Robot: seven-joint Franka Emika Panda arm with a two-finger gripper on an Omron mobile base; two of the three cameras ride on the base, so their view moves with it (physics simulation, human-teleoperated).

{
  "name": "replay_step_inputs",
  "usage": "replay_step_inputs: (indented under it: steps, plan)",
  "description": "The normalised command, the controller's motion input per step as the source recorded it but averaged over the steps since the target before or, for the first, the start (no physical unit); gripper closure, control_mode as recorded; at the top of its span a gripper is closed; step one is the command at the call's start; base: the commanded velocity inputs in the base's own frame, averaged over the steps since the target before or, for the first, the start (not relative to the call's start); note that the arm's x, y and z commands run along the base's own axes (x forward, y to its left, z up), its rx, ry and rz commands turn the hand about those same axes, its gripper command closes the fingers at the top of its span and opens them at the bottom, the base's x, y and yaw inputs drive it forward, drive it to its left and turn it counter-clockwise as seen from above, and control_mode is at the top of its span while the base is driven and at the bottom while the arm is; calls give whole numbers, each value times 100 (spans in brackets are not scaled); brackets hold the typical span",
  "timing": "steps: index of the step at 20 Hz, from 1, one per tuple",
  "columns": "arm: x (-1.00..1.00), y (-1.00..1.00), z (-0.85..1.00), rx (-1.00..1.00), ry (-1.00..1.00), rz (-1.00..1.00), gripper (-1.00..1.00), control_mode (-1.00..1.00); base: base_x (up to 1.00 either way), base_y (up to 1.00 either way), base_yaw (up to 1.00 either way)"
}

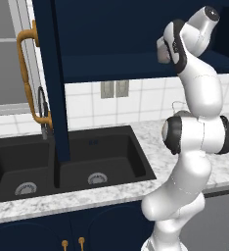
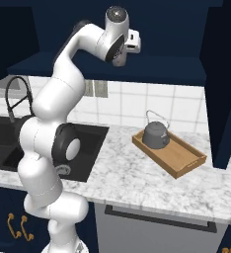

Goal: Pick the kettle from the counter and place it on the tray. Then pick the mug from the cabinet and place it on the tray. Then close the cabinet doors.

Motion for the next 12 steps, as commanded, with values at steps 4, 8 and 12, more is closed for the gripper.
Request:
replay_step_inputs:
  steps: [4,8,12]
  plan:
    - [0,0,0,0,0,0,100,-100,0,0,0]
    - [-14,0,0,0,0,0,100,-100,0,0,0]
    - [-49,0,-3,0,-4,0,100,-100,0,0,0]
